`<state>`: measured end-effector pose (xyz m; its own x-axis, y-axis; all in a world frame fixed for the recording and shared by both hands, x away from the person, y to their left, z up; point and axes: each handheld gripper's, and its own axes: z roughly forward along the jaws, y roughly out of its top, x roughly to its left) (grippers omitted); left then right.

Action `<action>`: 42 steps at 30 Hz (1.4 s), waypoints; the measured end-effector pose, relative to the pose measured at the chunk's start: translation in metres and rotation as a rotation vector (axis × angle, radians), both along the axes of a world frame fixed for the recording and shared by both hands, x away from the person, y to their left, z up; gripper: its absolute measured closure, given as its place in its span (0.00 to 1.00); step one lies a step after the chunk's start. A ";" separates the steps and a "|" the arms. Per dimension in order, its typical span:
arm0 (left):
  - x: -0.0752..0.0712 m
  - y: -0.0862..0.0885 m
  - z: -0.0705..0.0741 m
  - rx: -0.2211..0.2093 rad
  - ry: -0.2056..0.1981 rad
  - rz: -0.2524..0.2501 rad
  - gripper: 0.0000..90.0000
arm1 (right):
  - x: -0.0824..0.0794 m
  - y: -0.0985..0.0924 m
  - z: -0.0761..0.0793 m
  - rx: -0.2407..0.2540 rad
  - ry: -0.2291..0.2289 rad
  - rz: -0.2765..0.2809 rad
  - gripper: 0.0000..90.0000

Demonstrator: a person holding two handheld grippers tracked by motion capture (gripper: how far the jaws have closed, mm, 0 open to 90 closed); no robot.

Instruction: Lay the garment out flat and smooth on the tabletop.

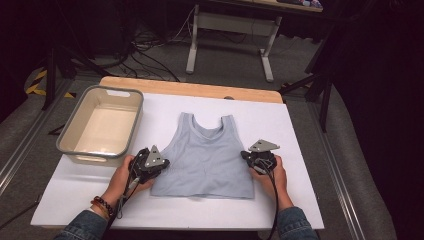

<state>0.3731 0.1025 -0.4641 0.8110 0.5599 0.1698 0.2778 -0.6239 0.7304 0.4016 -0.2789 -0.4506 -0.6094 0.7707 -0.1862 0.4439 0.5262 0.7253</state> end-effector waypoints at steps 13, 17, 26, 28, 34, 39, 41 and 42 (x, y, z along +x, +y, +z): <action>-0.022 0.011 0.025 -0.110 -0.174 -0.019 0.79 | -0.030 0.007 0.035 0.198 -0.176 0.105 0.93; -0.027 0.014 0.031 -0.145 -0.201 -0.030 0.72 | -0.038 0.011 0.043 0.243 -0.214 0.128 0.87; -0.037 0.019 0.035 -0.183 -0.234 -0.019 0.49 | -0.056 0.019 0.049 0.254 -0.238 0.150 0.61; -0.039 0.020 0.035 -0.181 -0.240 -0.023 0.43 | -0.061 0.021 0.049 0.244 -0.248 0.149 0.53; -0.048 0.029 0.028 -0.206 -0.227 -0.030 0.28 | -0.071 0.021 0.042 0.193 -0.286 0.170 0.40; -0.056 0.038 0.021 -0.213 -0.222 -0.026 0.20 | -0.075 0.015 0.033 0.222 -0.284 0.166 0.32; -0.060 0.041 0.019 -0.231 -0.210 -0.021 0.19 | -0.077 0.013 0.031 0.230 -0.286 0.157 0.29; -0.062 0.042 0.019 -0.239 -0.206 -0.020 0.17 | -0.079 0.012 0.030 0.237 -0.290 0.144 0.25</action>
